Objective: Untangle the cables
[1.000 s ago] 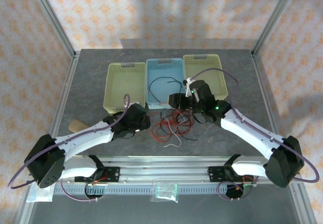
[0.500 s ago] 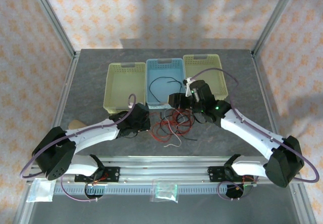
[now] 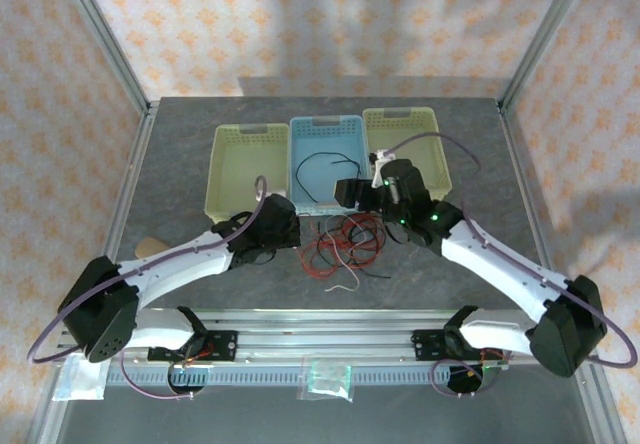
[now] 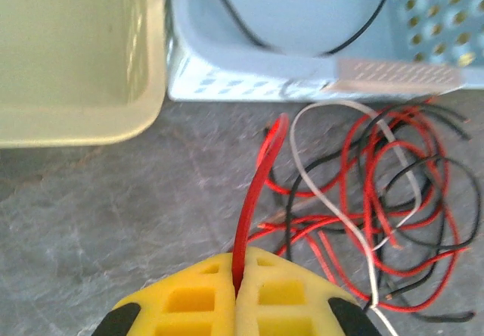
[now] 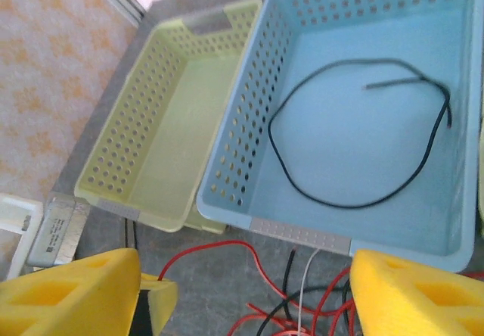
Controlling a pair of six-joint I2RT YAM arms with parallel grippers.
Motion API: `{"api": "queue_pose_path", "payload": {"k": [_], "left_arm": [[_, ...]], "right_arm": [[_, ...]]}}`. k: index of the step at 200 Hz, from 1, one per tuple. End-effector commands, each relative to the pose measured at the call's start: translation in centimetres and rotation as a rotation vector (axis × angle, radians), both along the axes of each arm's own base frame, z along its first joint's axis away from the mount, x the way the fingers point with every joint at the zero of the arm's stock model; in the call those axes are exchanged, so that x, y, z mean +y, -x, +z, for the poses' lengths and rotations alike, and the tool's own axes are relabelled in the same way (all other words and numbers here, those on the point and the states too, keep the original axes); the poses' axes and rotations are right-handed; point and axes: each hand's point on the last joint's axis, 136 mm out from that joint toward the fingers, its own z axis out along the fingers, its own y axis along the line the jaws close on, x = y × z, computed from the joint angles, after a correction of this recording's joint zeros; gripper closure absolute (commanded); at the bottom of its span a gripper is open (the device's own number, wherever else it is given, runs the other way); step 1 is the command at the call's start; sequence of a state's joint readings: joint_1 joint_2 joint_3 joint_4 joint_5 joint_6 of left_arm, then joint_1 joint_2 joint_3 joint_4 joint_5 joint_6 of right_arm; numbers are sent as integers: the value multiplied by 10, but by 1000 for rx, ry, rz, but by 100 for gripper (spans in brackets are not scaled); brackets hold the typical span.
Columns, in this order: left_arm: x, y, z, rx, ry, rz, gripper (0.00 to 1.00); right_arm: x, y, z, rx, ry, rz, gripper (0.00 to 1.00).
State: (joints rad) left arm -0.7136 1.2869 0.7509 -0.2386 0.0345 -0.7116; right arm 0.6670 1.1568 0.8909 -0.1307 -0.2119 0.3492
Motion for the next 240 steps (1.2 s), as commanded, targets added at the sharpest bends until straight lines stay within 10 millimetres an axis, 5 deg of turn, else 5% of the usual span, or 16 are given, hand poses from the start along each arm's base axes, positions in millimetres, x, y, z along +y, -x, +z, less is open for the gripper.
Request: {"api": "queue_pose_path", "payload": {"k": [1, 46, 64, 120, 240], "left_arm": [[3, -7, 28, -86, -24, -5, 100], [-9, -7, 69, -206, 5, -61, 100], [-12, -8, 87, -243, 14, -79, 100], [-16, -10, 145, -361, 47, -125, 100], [-23, -7, 214, -478, 144, -160, 100]], "right_arm": [[-13, -5, 36, -154, -61, -73, 24], [-38, -3, 41, -252, -114, -183, 18], [-32, 5, 45, -308, -81, -101, 6], [2, 23, 40, -361, -64, 147, 9], [46, 11, -5, -277, -64, 287, 11]]}}
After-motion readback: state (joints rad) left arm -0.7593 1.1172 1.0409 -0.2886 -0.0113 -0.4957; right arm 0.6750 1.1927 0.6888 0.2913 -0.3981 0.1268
